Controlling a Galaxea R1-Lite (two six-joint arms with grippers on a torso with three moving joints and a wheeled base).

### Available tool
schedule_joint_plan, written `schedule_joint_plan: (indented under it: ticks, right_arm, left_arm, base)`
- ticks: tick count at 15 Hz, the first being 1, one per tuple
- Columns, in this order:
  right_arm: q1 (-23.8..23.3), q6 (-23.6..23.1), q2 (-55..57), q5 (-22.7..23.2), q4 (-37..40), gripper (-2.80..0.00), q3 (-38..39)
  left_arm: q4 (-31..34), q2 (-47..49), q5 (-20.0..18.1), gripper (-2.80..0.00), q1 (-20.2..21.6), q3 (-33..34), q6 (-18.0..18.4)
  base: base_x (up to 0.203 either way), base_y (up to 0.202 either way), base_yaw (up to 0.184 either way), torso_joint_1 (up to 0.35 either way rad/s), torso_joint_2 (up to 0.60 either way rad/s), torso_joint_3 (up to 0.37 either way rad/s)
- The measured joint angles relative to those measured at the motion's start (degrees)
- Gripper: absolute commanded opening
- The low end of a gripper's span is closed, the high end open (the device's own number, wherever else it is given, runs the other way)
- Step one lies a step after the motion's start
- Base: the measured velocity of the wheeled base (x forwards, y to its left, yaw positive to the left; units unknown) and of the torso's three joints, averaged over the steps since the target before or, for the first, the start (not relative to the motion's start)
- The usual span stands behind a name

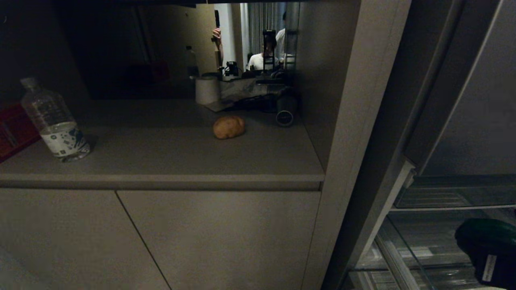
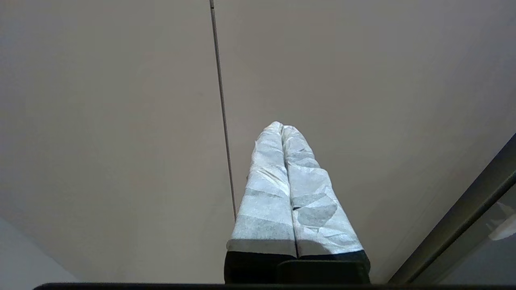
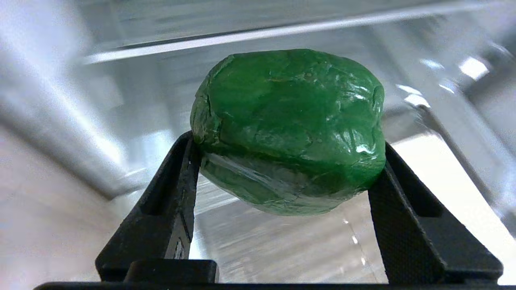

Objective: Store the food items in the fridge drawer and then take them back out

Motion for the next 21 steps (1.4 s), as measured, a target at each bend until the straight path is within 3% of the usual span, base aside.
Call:
schedule_joint_plan:
  ticks: [5, 9, 12, 19, 21]
  right_arm:
    - [-6.6, -0.7, 0.3, 1.1, 0.0, -2.80, 0.4]
    - [-7.2, -1.3, 0.5, 1.4, -0.1, -2.80, 0.2]
    - [-7.2, -4.5, 0.3, 1.4, -0.1, -2.80, 1.0]
    - [-7.2, -4.7, 0.1, 2.4, -0.4, -2.80, 0.6]
    - [-7.3, -4.8, 0.3, 5.3, -0.2, -2.80, 0.3]
  left_arm:
    - [0.0, 0.0, 0.0, -2.80, 0.0, 0.0, 0.0]
    - [0.0, 0.0, 0.0, -2.80, 0.0, 0.0, 0.0]
    - [0.0, 0.0, 0.0, -2.80, 0.0, 0.0, 0.0]
    - [0.0, 0.0, 0.0, -2.80, 0.0, 0.0, 0.0]
    - [0.0, 0.0, 0.0, -2.80, 0.0, 0.0, 0.0]
  base:
    - [0.000, 0.000, 0.000, 0.000, 0.00, 0.000]
    - [0.000, 0.000, 0.000, 0.000, 0.00, 0.000]
    - [0.000, 0.000, 0.000, 0.000, 0.00, 0.000]
    - [0.000, 0.000, 0.000, 0.000, 0.00, 0.000]
    - [0.000, 0.000, 0.000, 0.000, 0.00, 0.000]
